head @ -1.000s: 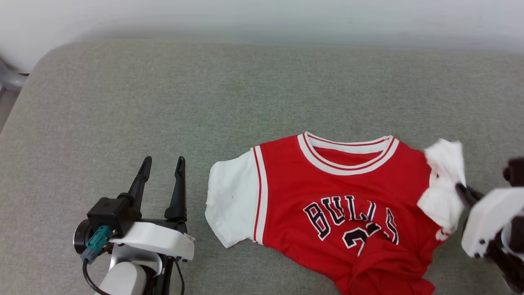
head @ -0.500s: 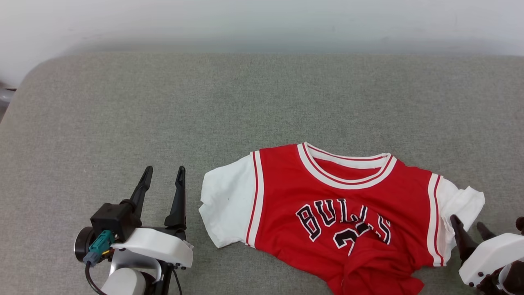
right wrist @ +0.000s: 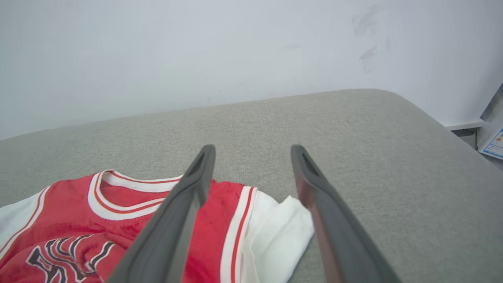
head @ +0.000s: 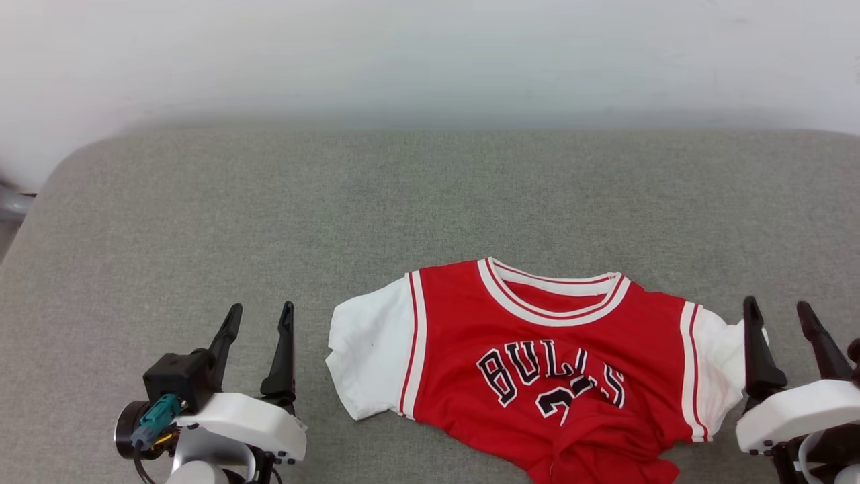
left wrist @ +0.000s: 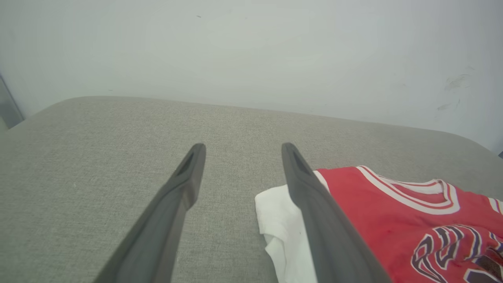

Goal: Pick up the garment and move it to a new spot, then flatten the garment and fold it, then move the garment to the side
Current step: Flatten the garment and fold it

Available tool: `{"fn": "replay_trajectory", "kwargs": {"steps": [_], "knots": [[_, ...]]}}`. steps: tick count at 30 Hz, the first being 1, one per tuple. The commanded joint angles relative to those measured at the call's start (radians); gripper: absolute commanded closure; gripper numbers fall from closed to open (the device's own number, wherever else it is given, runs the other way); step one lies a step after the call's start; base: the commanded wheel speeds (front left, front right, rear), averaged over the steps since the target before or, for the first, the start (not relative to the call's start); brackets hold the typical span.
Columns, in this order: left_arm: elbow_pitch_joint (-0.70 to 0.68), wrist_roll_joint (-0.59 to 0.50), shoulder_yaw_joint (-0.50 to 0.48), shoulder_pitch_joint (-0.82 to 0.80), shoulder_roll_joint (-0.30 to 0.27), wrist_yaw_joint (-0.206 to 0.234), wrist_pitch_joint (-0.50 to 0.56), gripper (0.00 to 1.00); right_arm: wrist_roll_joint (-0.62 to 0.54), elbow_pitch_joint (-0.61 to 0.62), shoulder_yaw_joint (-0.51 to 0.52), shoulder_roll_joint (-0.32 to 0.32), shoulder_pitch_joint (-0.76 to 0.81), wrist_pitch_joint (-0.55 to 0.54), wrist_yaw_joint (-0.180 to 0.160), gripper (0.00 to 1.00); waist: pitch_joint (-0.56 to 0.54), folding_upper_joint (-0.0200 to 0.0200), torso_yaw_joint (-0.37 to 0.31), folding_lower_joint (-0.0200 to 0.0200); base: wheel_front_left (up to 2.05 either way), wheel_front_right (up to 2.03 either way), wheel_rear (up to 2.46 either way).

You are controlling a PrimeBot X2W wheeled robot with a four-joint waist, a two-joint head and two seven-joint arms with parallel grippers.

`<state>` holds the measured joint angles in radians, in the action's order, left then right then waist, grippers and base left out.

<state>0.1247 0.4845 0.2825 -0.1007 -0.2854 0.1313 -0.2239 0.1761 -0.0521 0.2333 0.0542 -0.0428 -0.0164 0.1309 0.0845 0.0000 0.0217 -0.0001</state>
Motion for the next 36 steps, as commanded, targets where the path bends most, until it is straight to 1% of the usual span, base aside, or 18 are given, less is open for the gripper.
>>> {"fn": "replay_trajectory", "kwargs": {"steps": [1, 5, 8, 11, 15, 16, 22, 25, 36], "knots": [[0.004, 0.003, -0.006, 0.012, -0.009, 0.002, 0.002, 0.0, -0.012, 0.024, -0.022, -0.004, 0.02, 0.014, 0.0, 0.0, -0.013, 0.0, -0.004, 0.0001, 0.0, 0.0, 0.0], [0.005, 0.005, -0.011, 0.018, -0.023, 0.013, 0.017, 0.0, -0.013, 0.095, -0.085, -0.004, 0.06, 0.04, 0.0, 0.0, -0.026, 0.0, -0.012, 0.0001, 0.0, 0.0, 0.0], [0.003, 0.01, -0.017, 0.024, -0.035, 0.019, 0.038, 0.0, 0.005, 0.144, -0.129, -0.004, 0.09, 0.034, 0.0, 0.0, -0.032, 0.0, -0.024, 0.0001, 0.0, 0.0, 0.0], [0.009, 0.02, -0.018, 0.029, -0.053, 0.019, 0.077, 0.0, -0.008, 0.185, -0.161, -0.004, 0.115, 0.028, 0.0, 0.0, -0.037, 0.0, -0.044, 0.0001, 0.0, 0.0, 0.0], [0.024, 0.059, -0.004, 0.0, -0.081, -0.015, 0.19, 0.0, -0.019, 0.229, -0.193, -0.004, 0.138, 0.019, 0.0, 0.0, -0.028, 0.0, -0.074, 0.0001, 0.0, 0.0, 0.0], [0.024, 0.059, -0.004, 0.0, -0.081, -0.015, 0.19, 0.0, -0.019, 0.229, -0.193, -0.004, 0.138, 0.019, 0.0, 0.0, -0.028, 0.0, -0.074, 0.0001, 0.0, 0.0, 0.0], [0.064, 0.145, 0.043, -0.079, -0.118, -0.098, 0.435, 0.0, -0.009, 0.257, -0.201, -0.004, 0.143, 0.012, 0.0, 0.0, 0.014, 0.0, -0.112, 0.0001, 0.0, 0.0, 0.0], [0.087, 0.175, 0.059, -0.13, -0.137, -0.126, 0.54, 0.0, 0.006, 0.248, -0.204, -0.004, 0.128, 0.019, 0.0, 0.0, 0.047, 0.0, -0.128, 0.0001, 0.0, 0.0, 0.0], [0.188, 0.184, 0.134, -0.264, -0.19, -0.172, 0.787, 0.0, 0.042, 0.207, -0.201, -0.004, 0.081, 0.063, 0.0, 0.0, 0.159, 0.0, -0.168, 0.0001, 0.0, 0.0, 0.0]]}}
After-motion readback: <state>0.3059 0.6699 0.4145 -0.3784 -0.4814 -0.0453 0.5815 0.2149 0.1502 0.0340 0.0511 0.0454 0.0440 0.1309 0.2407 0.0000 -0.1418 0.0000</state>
